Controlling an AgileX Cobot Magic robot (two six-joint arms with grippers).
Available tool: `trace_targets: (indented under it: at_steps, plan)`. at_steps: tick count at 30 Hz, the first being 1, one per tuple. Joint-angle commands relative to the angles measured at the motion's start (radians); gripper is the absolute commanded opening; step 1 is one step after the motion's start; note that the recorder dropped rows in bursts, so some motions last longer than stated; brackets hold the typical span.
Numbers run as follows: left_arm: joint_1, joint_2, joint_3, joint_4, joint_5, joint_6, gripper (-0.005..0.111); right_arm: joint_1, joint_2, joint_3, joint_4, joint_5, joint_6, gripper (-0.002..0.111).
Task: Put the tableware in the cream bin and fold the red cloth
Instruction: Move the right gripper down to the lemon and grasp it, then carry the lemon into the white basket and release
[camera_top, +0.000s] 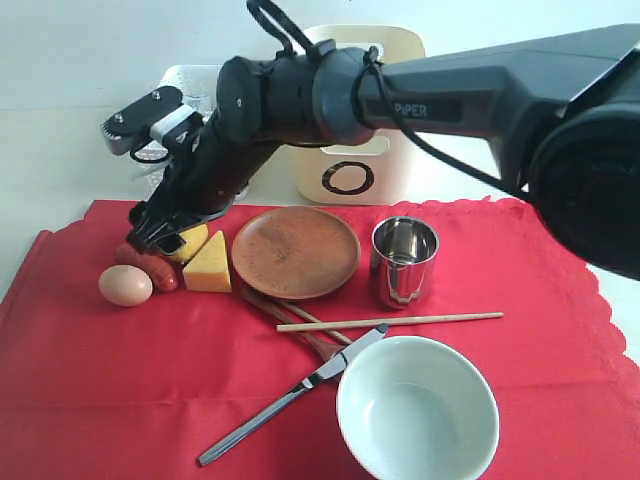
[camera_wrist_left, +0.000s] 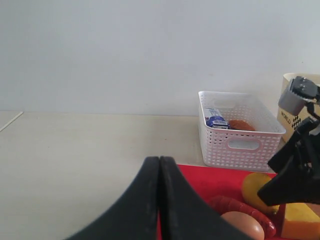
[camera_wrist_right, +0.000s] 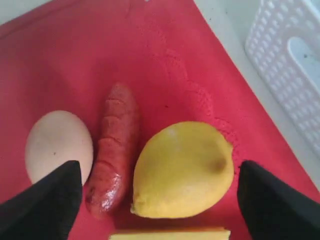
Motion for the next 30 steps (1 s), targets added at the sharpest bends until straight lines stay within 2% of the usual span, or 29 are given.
trace_targets:
  at_steps: [1, 6, 7, 13, 18, 30]
  plan:
    - [0.002, -0.006, 0.001, -0.001, -0.005, -0.001, 0.001, 0.0, 0.048, -0.008, -0.008, -0.101, -0.016, 0.08]
    - [0.002, -0.006, 0.001, -0.001, -0.005, -0.001, 0.001, -0.003, 0.086, -0.008, -0.031, -0.145, -0.016, 0.076]
    - [0.002, -0.006, 0.001, -0.001, -0.005, -0.003, 0.001, -0.003, 0.091, -0.008, -0.034, -0.145, -0.016, 0.071]
    - [0.002, -0.006, 0.001, -0.001, -0.005, 0.0, 0.001, -0.003, 0.097, -0.008, -0.034, -0.147, -0.016, 0.021]
    - [0.002, -0.006, 0.001, -0.001, -0.005, 0.0, 0.001, -0.003, 0.09, -0.008, -0.034, -0.143, -0.016, 0.0]
    - [0.002, -0.006, 0.001, -0.001, -0.005, 0.0, 0.001, -0.003, 0.022, -0.008, -0.029, -0.106, -0.014, 0.0]
